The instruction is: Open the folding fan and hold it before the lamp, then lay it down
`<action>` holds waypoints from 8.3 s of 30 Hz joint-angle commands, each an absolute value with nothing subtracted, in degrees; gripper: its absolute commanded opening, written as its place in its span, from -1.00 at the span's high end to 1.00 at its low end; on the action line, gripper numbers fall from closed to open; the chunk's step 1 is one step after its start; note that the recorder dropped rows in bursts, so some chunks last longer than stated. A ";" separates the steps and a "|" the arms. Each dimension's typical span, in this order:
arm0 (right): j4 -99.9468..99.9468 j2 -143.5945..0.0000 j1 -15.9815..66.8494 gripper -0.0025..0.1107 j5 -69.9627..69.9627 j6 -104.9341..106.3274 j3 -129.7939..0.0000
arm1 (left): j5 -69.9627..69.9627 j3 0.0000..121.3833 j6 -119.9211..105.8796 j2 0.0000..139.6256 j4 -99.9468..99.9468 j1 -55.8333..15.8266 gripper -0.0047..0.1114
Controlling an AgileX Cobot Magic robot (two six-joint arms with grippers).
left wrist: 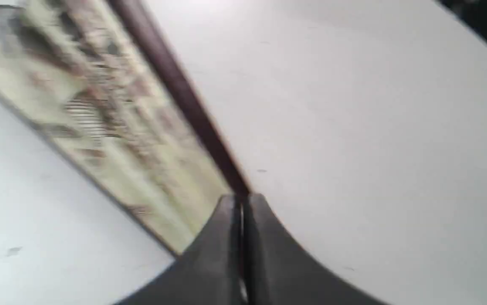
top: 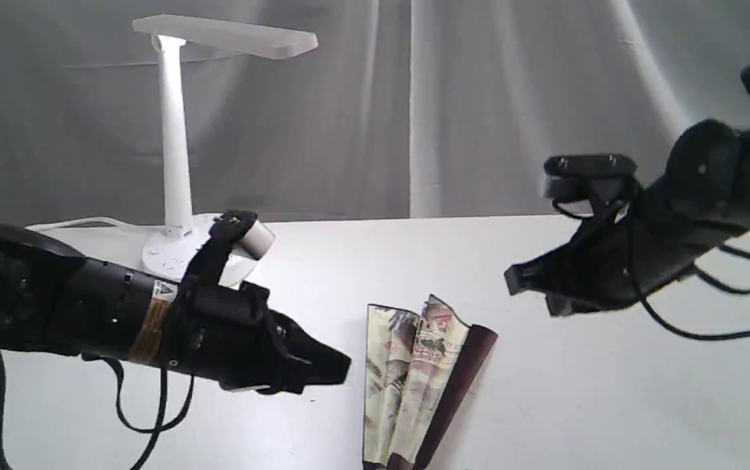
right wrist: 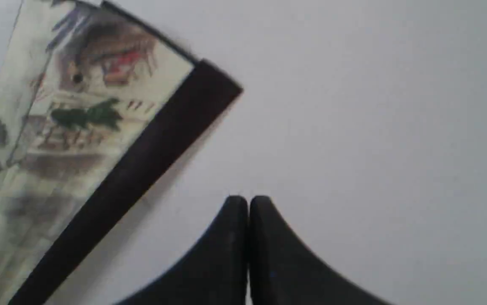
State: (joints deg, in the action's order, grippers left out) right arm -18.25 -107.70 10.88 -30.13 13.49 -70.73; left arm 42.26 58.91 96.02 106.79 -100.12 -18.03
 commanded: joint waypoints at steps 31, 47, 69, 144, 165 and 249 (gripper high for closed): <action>-99.95 -99.61 6.70 0.96 28.42 99.02 -54.62 | 21.52 55.30 96.41 106.30 -99.95 -17.95 0.92; -99.95 -99.61 5.28 0.96 20.84 57.37 -55.78 | 20.93 55.30 96.41 106.30 -99.95 -17.95 0.92; -1.63 -109.05 7.08 0.96 -67.47 -5.69 -101.46 | 21.23 55.30 97.46 106.30 -99.95 -17.95 0.92; -57.62 -123.52 18.81 0.25 -20.17 36.24 -70.79 | 41.79 63.98 106.71 124.51 -89.81 -18.93 0.92; -57.87 -123.52 18.81 0.35 -20.98 47.76 -70.79 | 46.62 64.32 82.59 126.22 -74.22 -21.92 0.92; -62.00 -120.40 18.81 -0.07 -12.69 40.71 -70.79 | 35.28 76.76 111.69 127.92 -99.95 -22.21 0.92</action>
